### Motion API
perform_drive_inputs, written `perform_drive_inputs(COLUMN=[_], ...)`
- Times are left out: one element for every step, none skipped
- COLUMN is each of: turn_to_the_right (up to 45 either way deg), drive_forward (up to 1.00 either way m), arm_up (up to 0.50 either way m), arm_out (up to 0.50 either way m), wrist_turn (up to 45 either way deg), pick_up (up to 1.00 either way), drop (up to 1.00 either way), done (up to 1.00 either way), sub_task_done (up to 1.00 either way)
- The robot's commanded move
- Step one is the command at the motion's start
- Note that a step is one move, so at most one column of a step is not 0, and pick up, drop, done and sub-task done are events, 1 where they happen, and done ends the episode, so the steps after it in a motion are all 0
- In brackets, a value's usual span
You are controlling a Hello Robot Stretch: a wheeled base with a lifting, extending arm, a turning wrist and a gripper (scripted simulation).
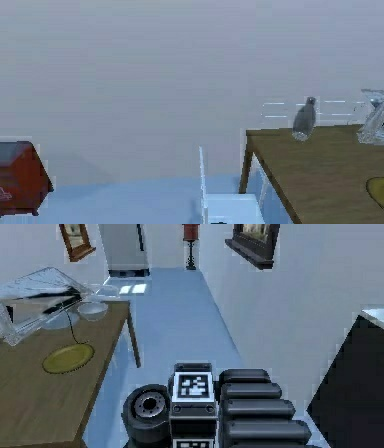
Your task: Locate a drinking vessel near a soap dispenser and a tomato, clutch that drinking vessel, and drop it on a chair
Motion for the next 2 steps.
perform_drive_inputs(turn_to_the_right=[-3.0,0.0], drive_forward=[0.00,0.25], arm_up=[0.00,0.00], arm_out=[0.00,0.00], wrist_turn=[0.0,0.0], pick_up=[0.00,0.00], drop=[0.00,0.00], done=[0.00,0.00], sub_task_done=[0.00,0.00])
